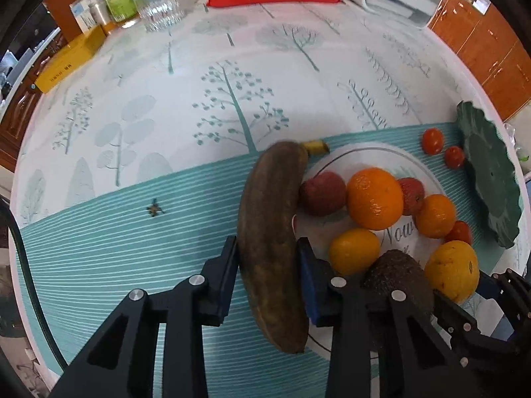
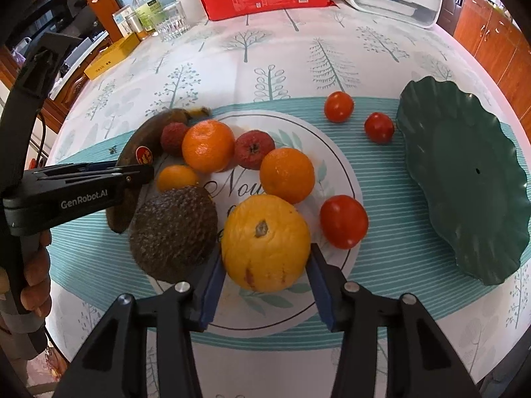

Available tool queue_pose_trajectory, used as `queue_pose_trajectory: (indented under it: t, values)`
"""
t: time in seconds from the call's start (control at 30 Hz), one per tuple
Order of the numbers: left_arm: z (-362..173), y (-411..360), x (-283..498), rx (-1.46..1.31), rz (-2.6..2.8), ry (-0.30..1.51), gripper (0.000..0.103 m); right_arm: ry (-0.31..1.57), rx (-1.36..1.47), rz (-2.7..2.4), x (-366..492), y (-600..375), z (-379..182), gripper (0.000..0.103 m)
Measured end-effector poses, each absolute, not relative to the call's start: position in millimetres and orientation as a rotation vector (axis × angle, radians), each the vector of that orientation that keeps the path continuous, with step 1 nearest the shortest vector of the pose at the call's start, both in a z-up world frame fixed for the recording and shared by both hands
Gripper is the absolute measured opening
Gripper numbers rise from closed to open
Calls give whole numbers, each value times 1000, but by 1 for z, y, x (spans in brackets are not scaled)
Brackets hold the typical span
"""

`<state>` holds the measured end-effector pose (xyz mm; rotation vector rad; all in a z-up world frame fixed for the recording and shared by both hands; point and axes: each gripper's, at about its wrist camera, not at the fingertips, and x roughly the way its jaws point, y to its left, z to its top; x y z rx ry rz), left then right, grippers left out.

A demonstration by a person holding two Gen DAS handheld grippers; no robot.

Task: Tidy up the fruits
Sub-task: 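Grasp the brown banana with the left tool while the right tool grasps the large yellow orange, then carry banana and yellow orange onto the green plate while both tools open to release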

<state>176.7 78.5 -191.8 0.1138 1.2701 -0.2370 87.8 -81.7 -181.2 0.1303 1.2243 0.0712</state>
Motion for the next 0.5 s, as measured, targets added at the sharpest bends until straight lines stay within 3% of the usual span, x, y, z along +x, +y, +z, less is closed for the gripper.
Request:
queue_pose_trajectory:
  t: [0.5]
  values:
    - [-117, 90, 138, 42, -318, 1122, 32, 1113, 127, 78, 71, -93, -120, 48]
